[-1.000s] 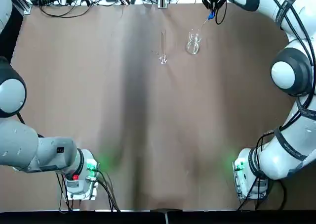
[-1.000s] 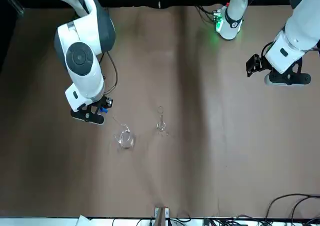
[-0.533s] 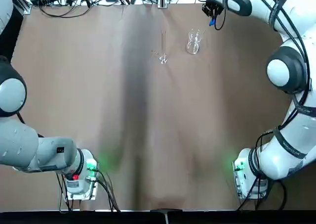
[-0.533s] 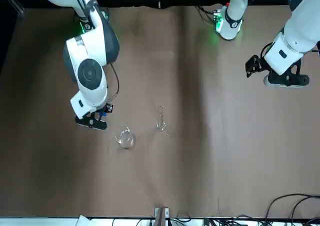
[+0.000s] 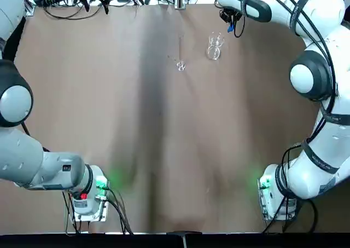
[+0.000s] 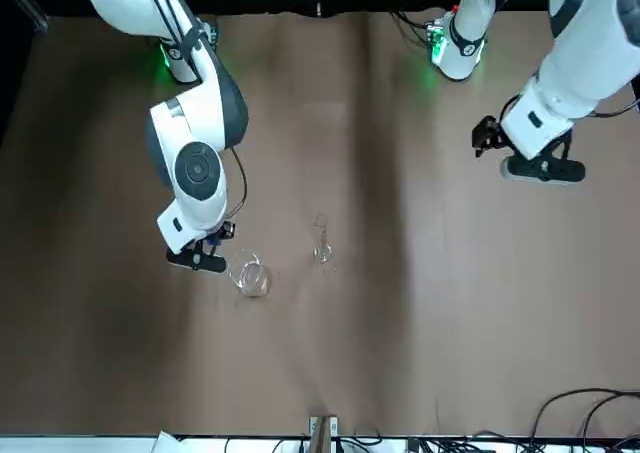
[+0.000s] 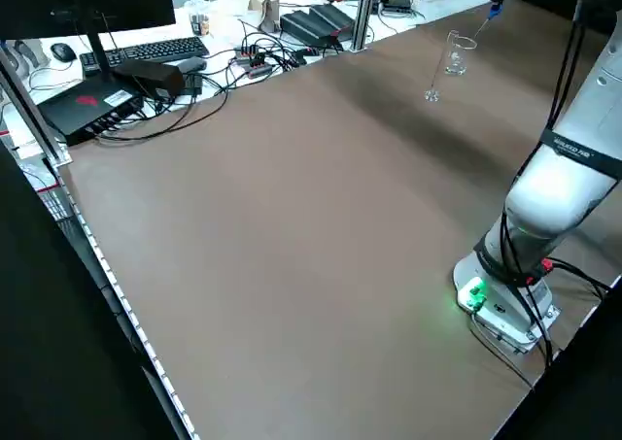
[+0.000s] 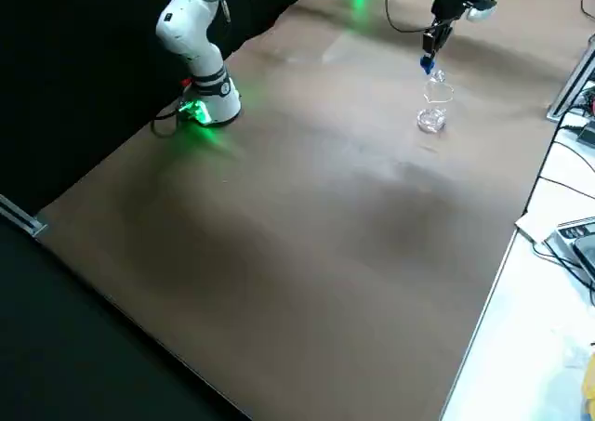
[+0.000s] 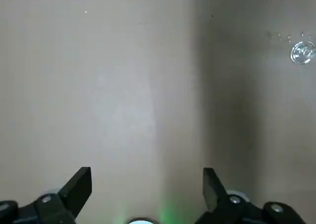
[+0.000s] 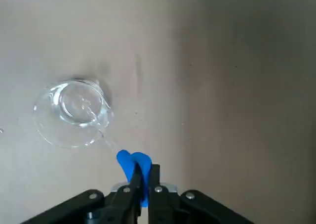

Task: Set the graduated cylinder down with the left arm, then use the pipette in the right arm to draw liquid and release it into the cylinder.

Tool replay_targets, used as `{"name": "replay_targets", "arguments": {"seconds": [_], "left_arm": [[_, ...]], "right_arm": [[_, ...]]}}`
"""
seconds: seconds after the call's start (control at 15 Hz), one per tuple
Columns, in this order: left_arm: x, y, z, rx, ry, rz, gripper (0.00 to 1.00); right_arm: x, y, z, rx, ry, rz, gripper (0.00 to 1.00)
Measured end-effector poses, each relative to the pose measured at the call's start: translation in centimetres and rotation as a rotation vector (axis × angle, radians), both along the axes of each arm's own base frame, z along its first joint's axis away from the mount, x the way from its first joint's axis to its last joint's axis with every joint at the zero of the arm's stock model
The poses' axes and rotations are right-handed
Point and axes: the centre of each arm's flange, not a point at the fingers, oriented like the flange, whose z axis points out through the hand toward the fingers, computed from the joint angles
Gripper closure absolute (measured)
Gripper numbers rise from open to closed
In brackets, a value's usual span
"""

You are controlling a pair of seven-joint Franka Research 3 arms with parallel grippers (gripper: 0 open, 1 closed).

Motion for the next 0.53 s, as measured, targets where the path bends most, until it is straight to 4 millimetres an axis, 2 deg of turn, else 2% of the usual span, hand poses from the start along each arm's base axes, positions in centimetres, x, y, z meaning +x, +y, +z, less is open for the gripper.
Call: {"name": "replay_targets", "arguments": {"seconds": [0.33,0.53], "left_arm": [[-0.3,-2.3,-0.8,0.0,0.014,-0.039,0.0],[-0.3,-4.0,-2.4,0.002,0.042,-0.071,0.0]], "right_arm": [[0.2,0.6,-1.4,-0.004,-0.001,0.014,0.93],[0.2,0.7,-1.8,-0.012,0.0,0.02,0.93]]}}
